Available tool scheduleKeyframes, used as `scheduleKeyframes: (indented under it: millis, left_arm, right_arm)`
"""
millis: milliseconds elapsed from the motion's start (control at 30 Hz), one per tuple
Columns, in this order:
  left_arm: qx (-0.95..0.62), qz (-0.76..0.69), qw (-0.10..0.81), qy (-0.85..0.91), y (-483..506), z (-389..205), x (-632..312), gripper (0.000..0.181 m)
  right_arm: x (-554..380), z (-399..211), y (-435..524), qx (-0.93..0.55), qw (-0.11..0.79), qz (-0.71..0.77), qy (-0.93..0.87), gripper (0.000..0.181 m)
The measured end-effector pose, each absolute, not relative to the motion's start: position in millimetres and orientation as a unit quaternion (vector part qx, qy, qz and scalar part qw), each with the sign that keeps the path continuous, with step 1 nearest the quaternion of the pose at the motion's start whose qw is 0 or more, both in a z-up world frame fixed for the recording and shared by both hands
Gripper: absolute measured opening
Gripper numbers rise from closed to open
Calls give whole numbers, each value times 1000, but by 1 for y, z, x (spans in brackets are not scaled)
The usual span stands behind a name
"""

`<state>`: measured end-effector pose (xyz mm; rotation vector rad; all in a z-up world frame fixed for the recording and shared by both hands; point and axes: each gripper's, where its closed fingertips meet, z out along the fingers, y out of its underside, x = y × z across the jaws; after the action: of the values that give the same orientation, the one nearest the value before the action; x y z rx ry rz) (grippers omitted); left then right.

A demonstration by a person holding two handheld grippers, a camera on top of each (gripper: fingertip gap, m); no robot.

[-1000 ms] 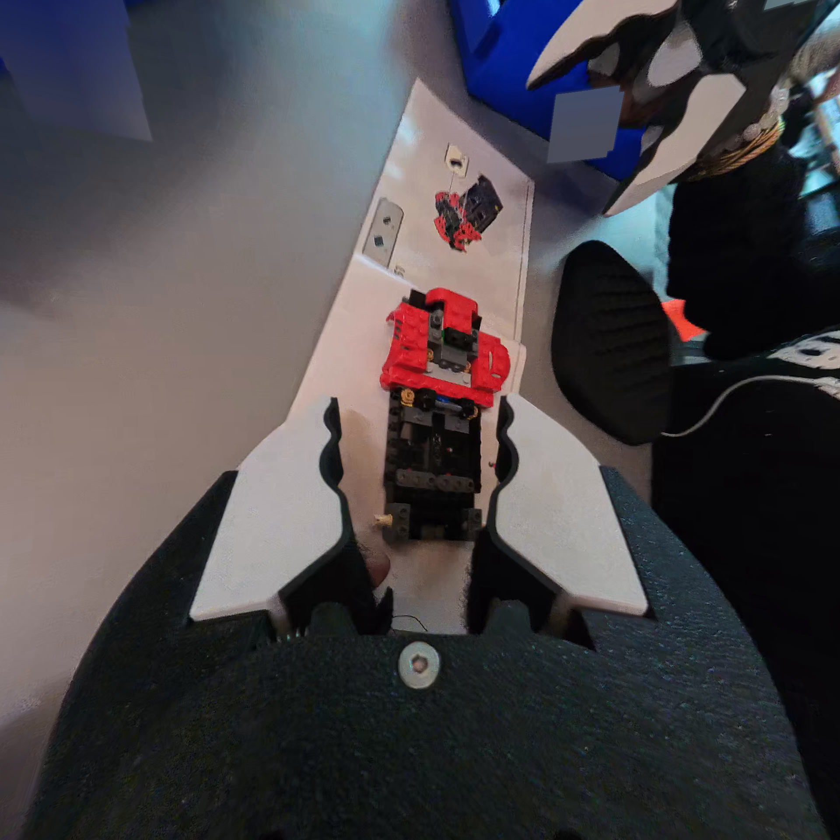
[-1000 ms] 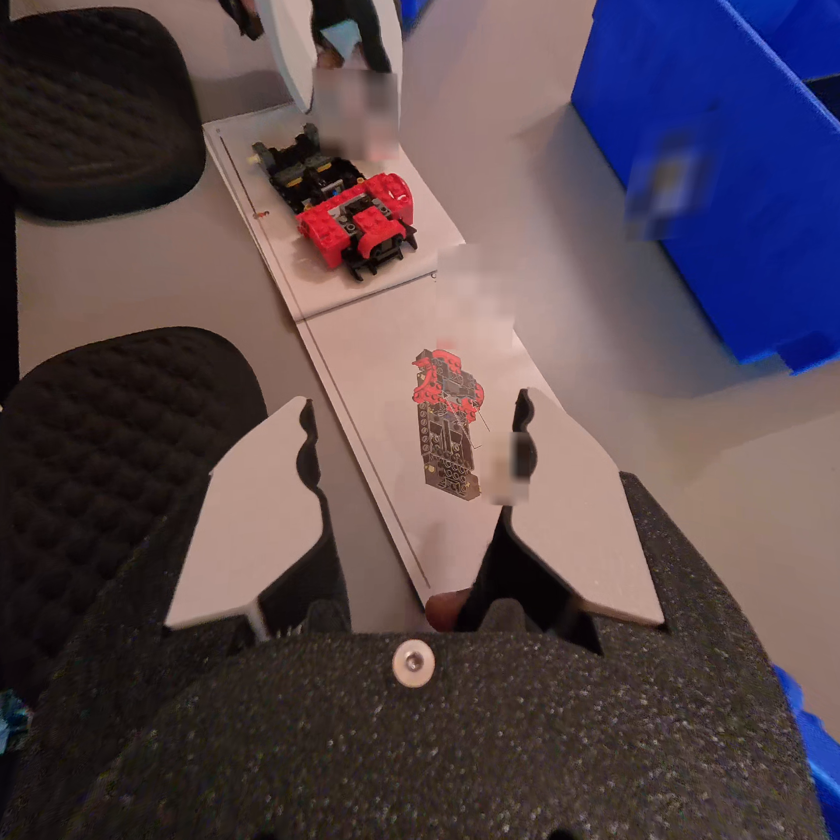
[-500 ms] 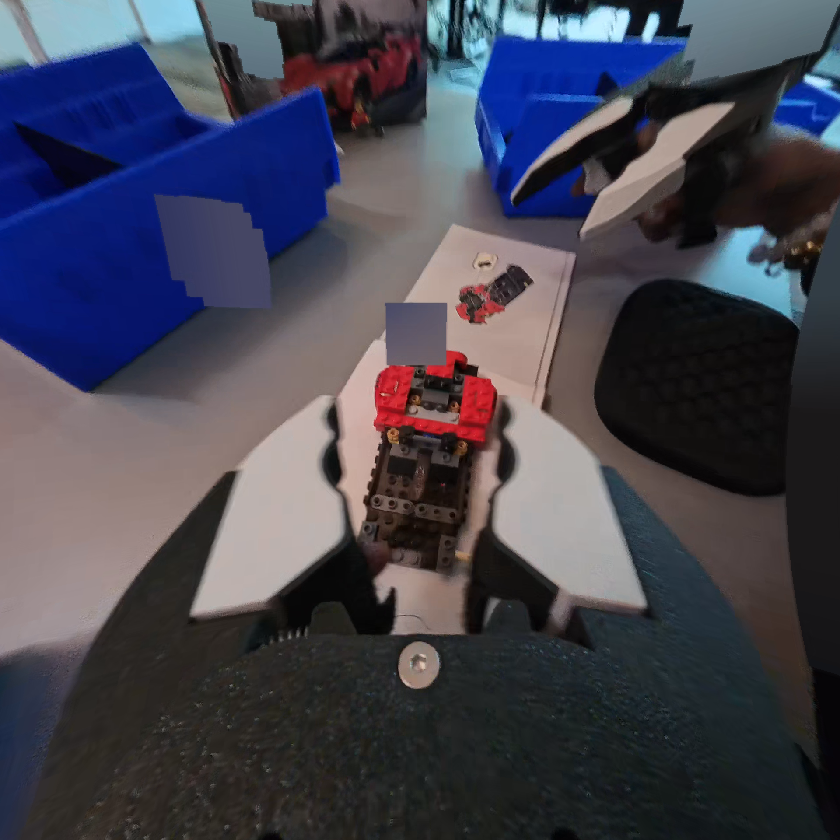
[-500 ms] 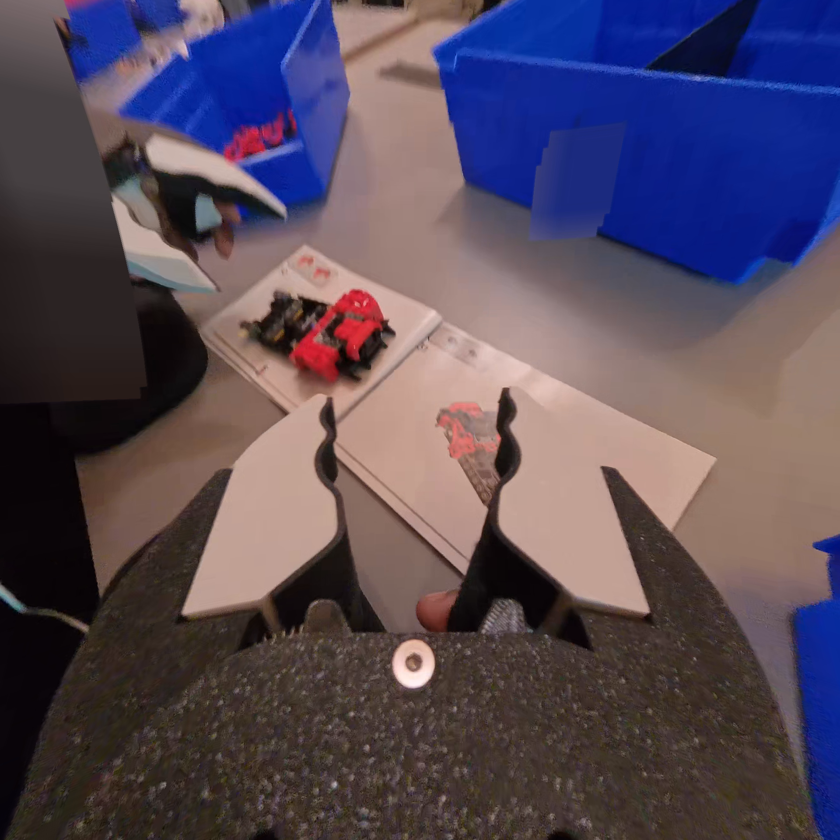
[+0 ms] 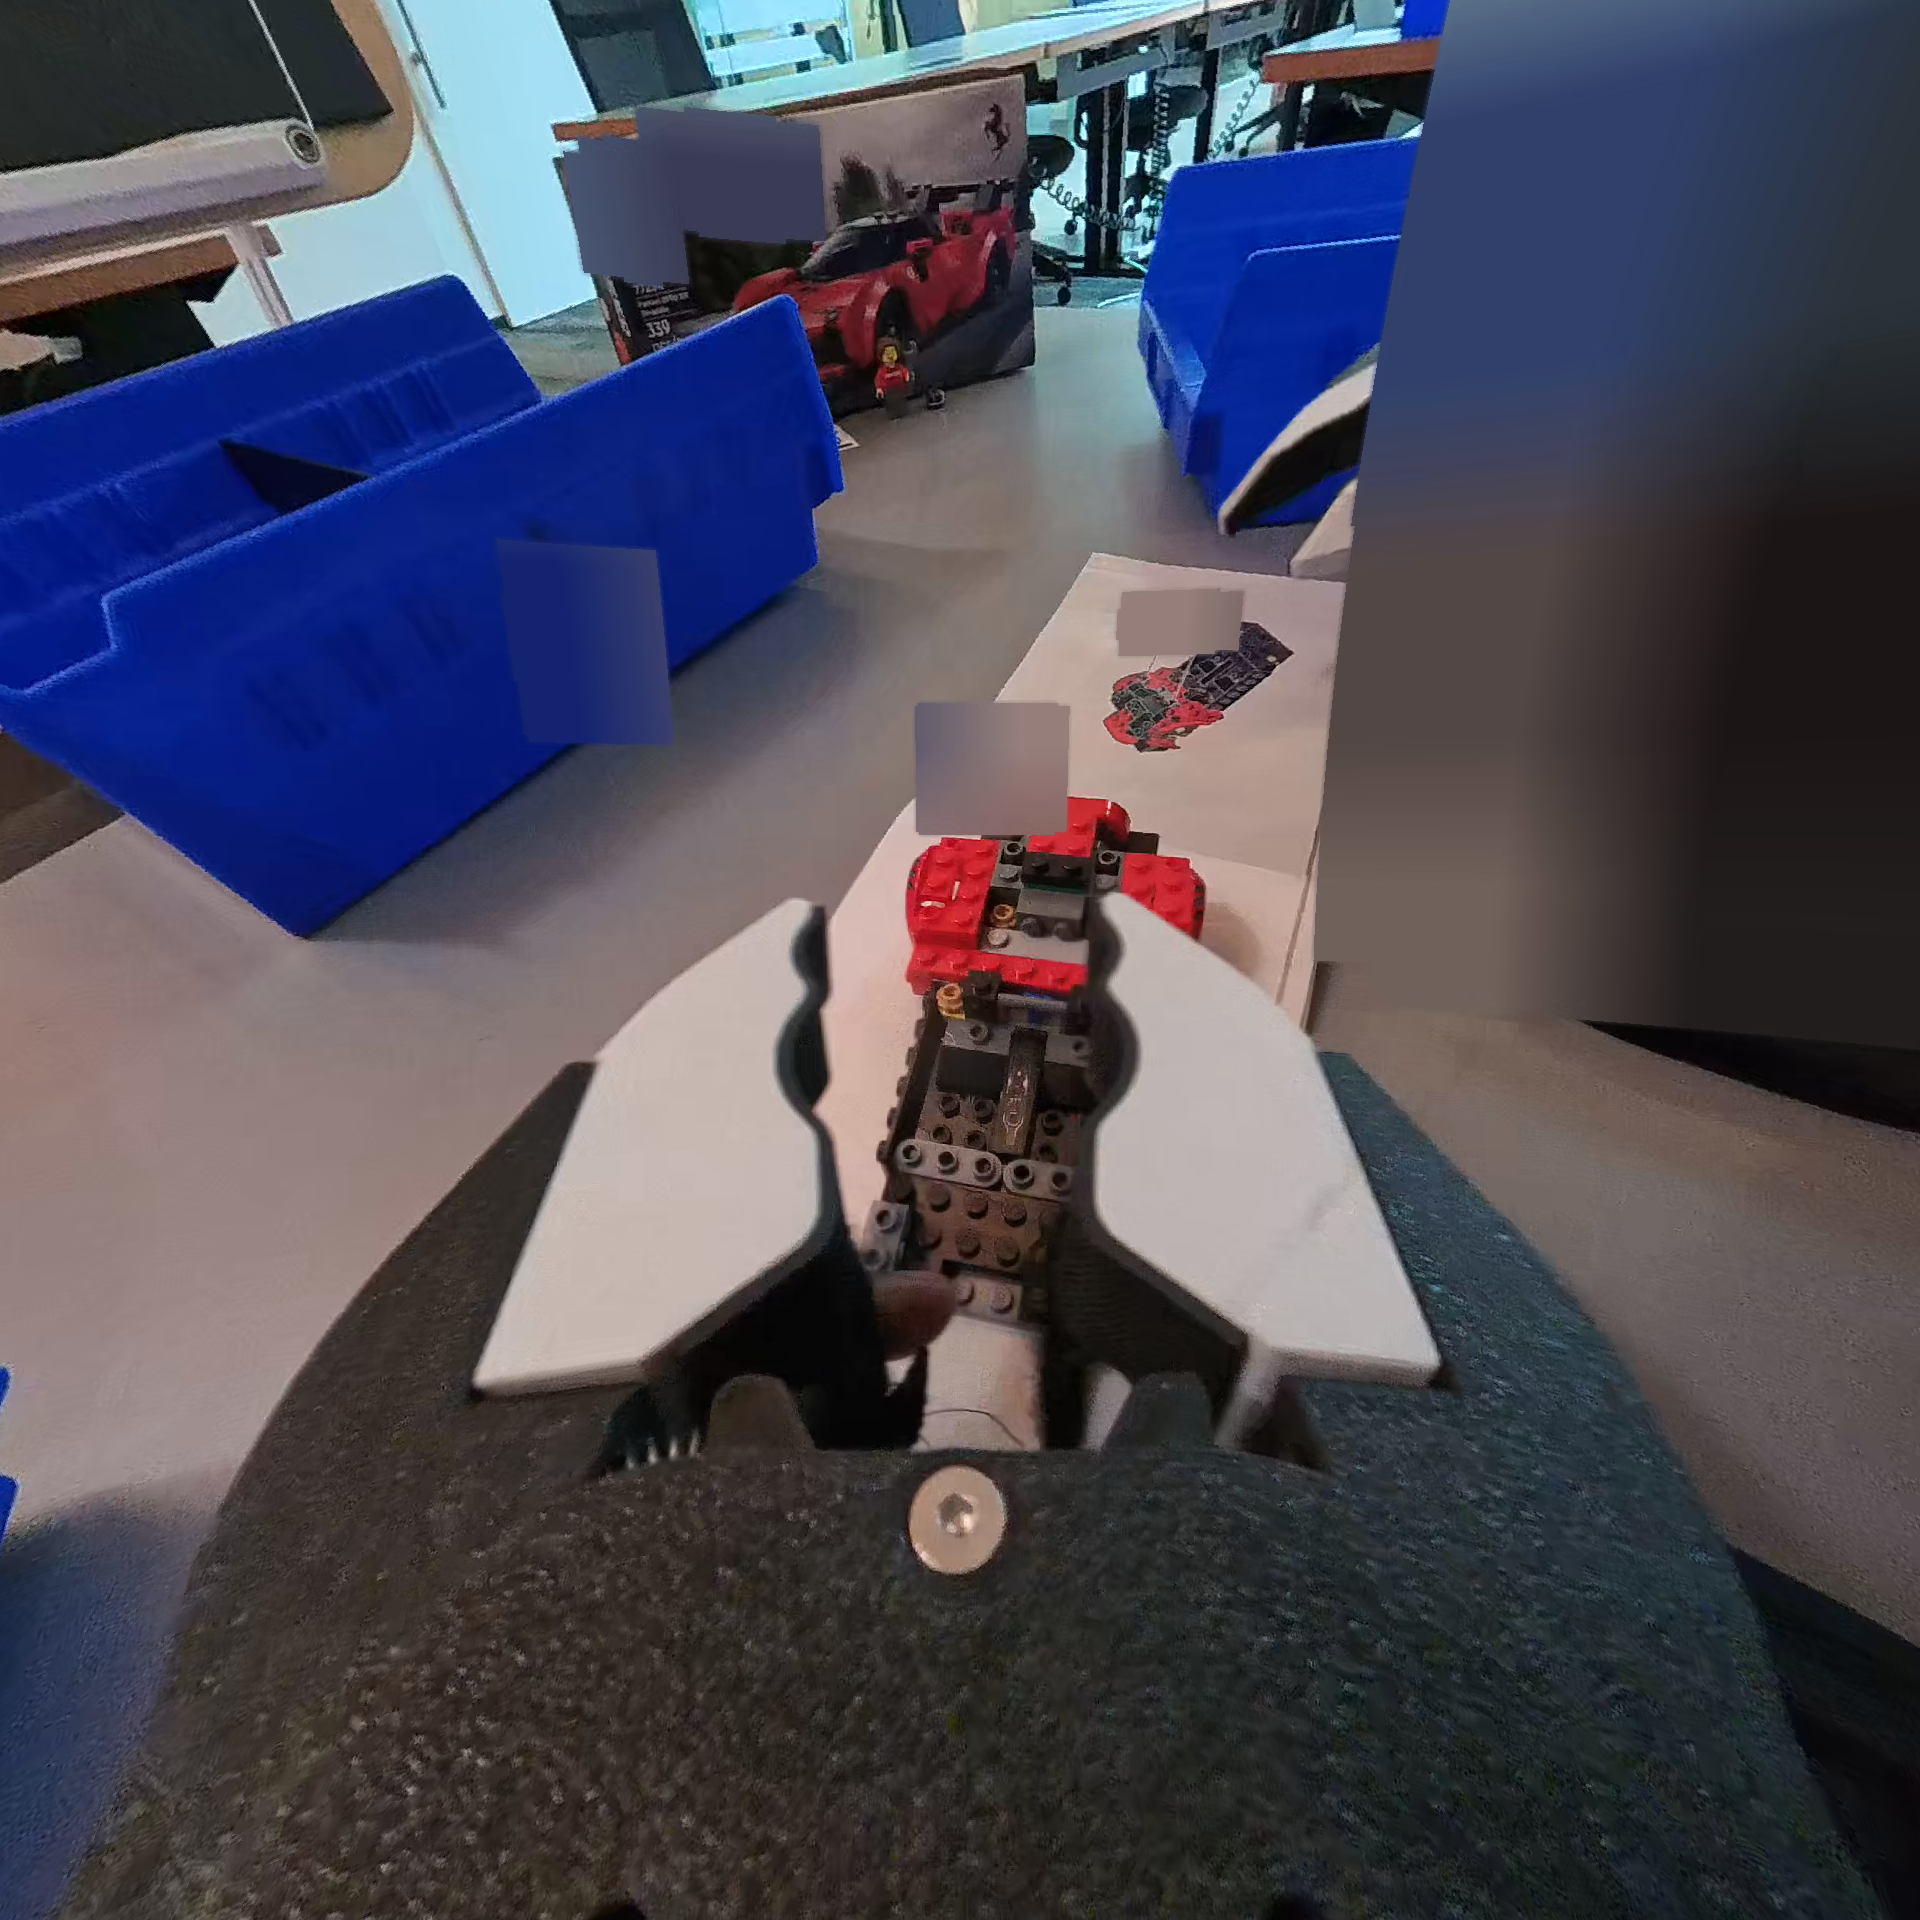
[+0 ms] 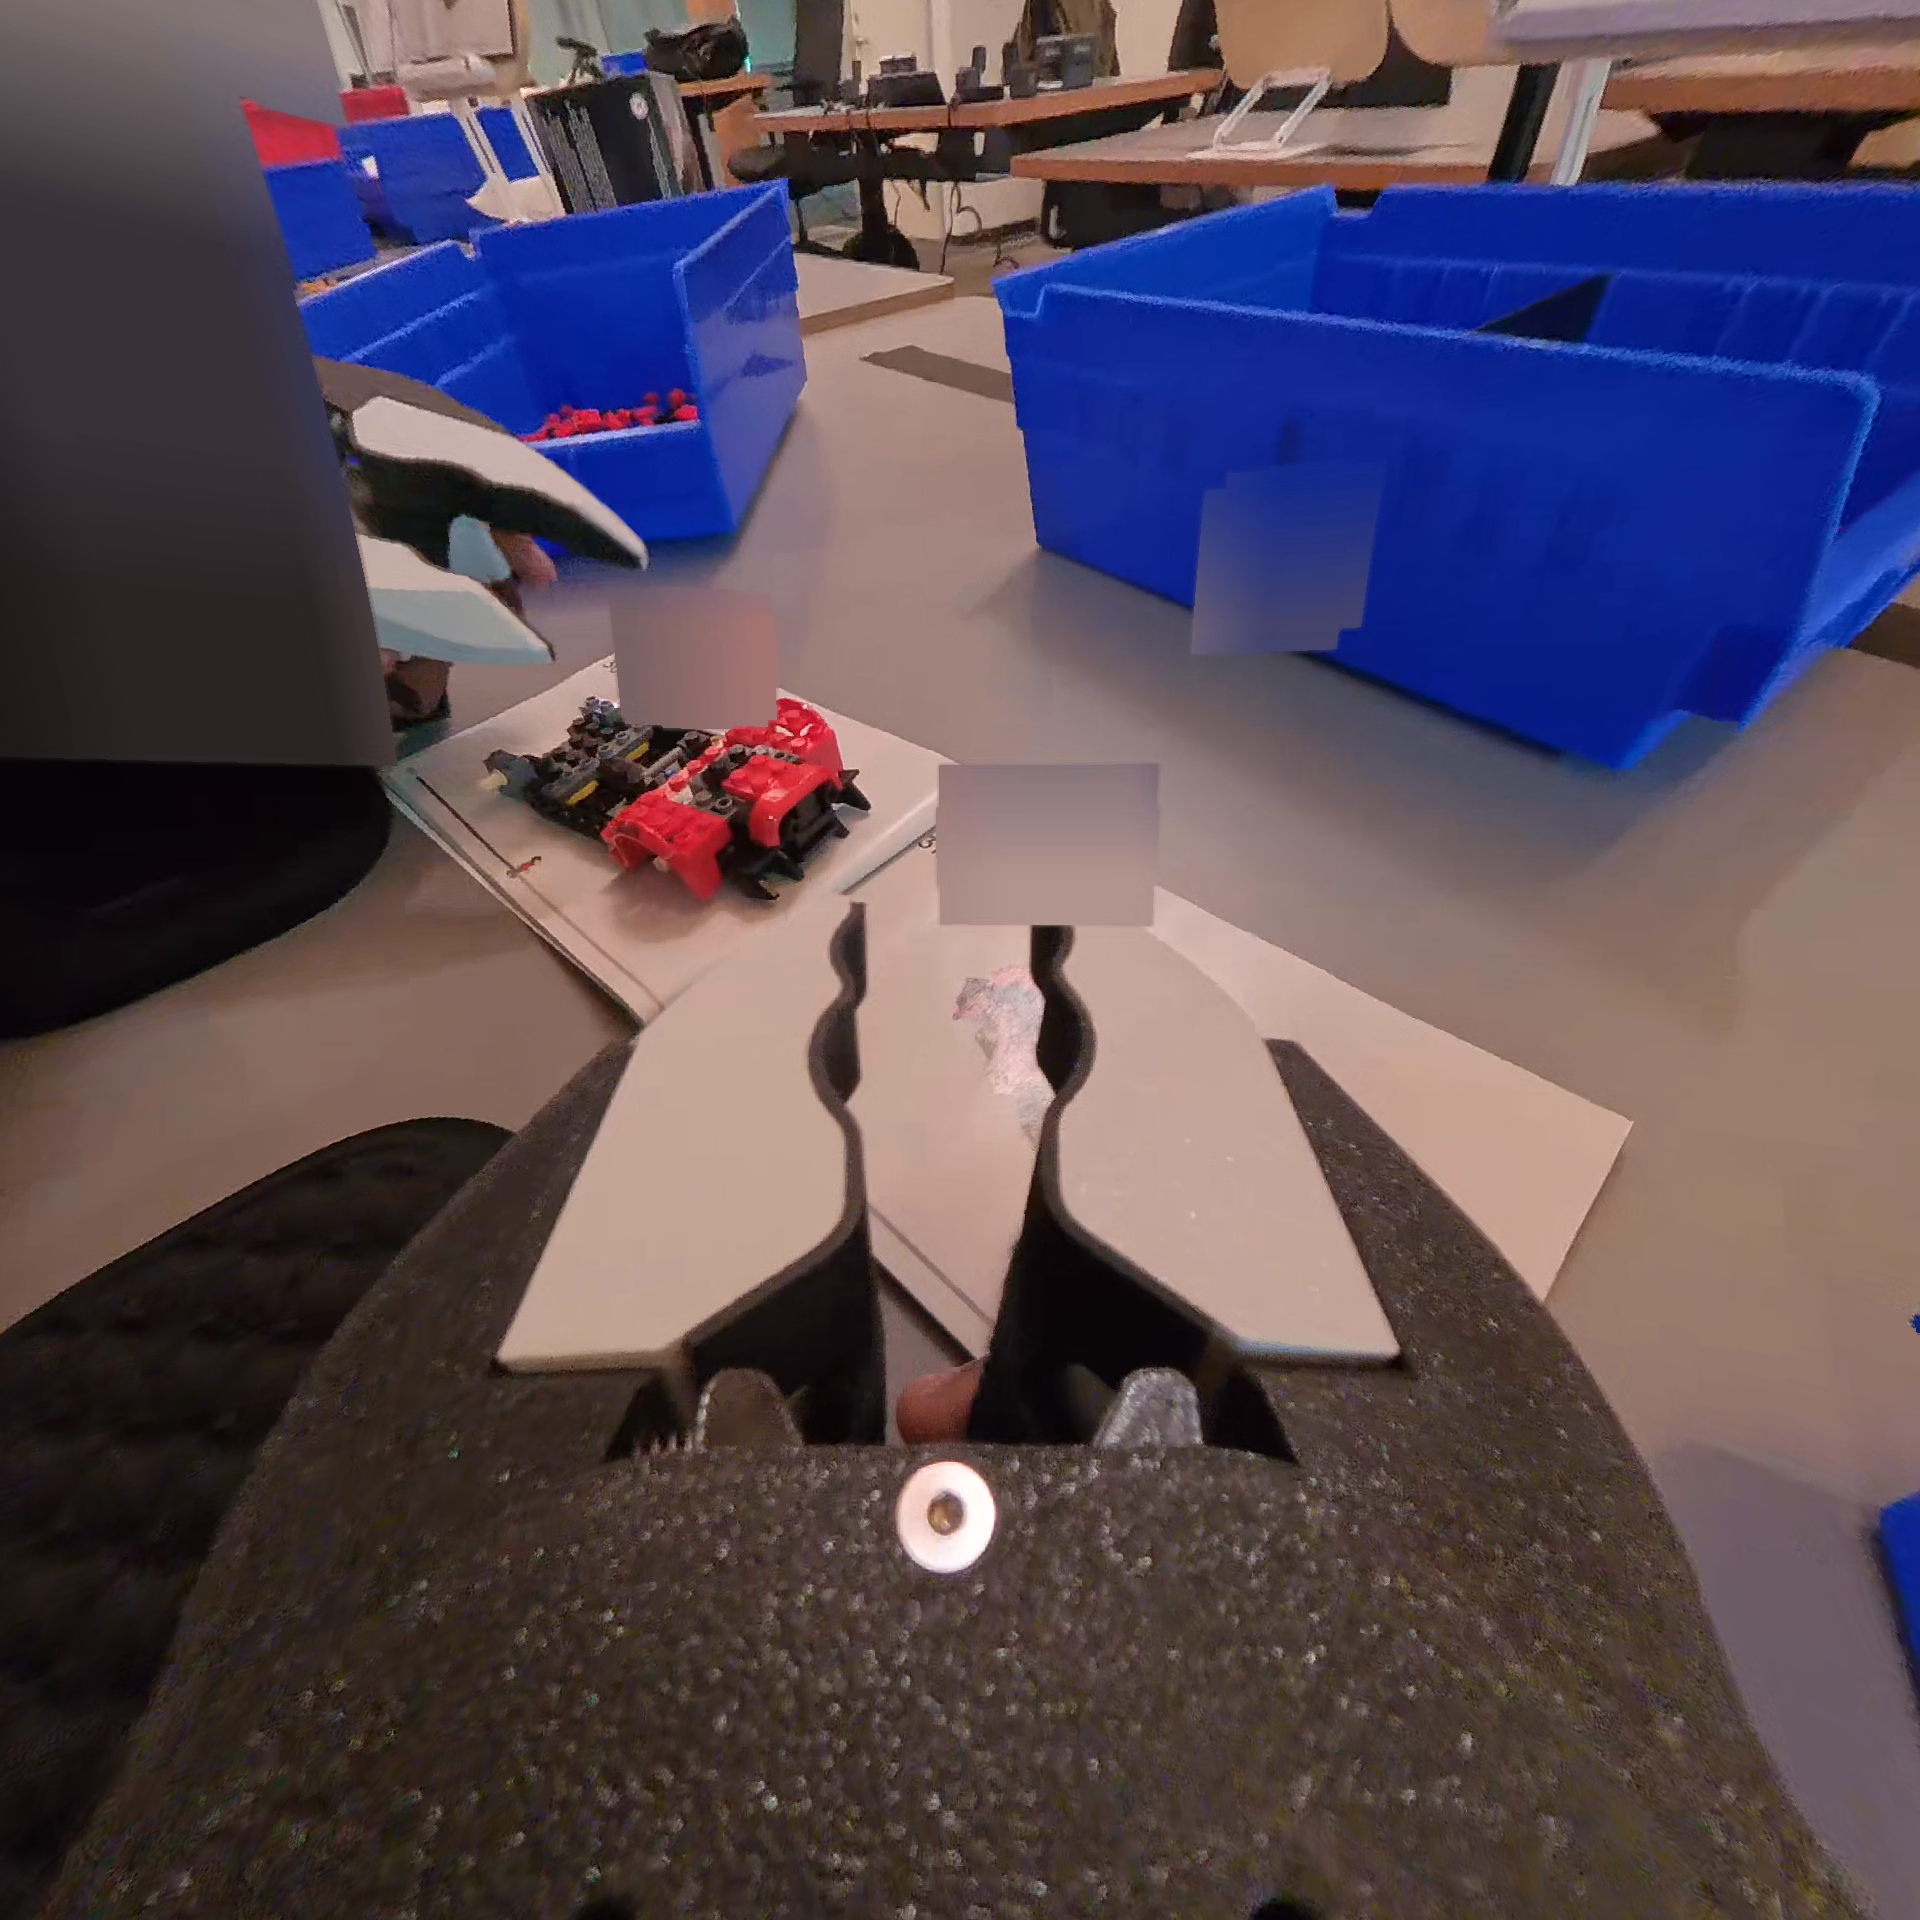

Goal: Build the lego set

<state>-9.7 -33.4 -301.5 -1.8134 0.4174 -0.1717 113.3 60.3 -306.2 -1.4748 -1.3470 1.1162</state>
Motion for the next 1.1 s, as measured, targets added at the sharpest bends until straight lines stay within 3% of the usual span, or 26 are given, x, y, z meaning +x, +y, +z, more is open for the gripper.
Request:
scheduleKeyframes:
  millis: [67, 100, 133, 167, 200, 433, 500, 667, 767, 900, 1000, 1100]
  left_arm:
    - [-784, -74, 591, 174, -32, -303, -11, 63]
    - [-785, -74, 590, 173, -32, -304, -11, 63]
    - [-783, -76, 591, 177, -33, -303, -10, 46]
    - [-777, -82, 595, 186, -35, -301, -8, 12]
    - [-770, -87, 602, 193, -37, -299, -5, 0]
    - [-772, -84, 609, 165, -35, -297, -15, 5]
    - [-768, -84, 613, 166, -35, -296, -15, 10]
    - [-764, -91, 620, 156, -35, -293, -17, 15]
    - [-761, -108, 619, 159, -37, -293, -16, 0]
    - [-764, -117, 612, 169, -37, -295, -12, 0]
    - [-768, -112, 609, 163, -36, -296, -14, 2]
    - [-768, -114, 610, 155, -35, -295, -16, 10]
  right_arm:
    - [113, -306, 54, -570, 406, 451, -553, 0]
    - [113, -306, 54, -565, 412, 446, -558, 0]
    - [113, -307, 54, -566, 415, 438, -561, 0]
    - [113, -309, 54, -567, 415, 431, -565, 0]
    - [112, -310, 54, -568, 415, 425, -569, 1]
    - [125, -306, 90, -628, 472, 380, -489, 19]
    - [131, -301, 96, -633, 481, 396, -460, 1]
    - [133, -295, 94, -618, 488, 417, -454, 3]
    - [130, -298, 90, -618, 476, 414, -470, 11]
    - [126, -302, 88, -619, 465, 409, -484, 17]
    - [126, -301, 84, -609, 462, 417, -492, 0]
    - [126, -297, 81, -592, 475, 419, -498, 0]
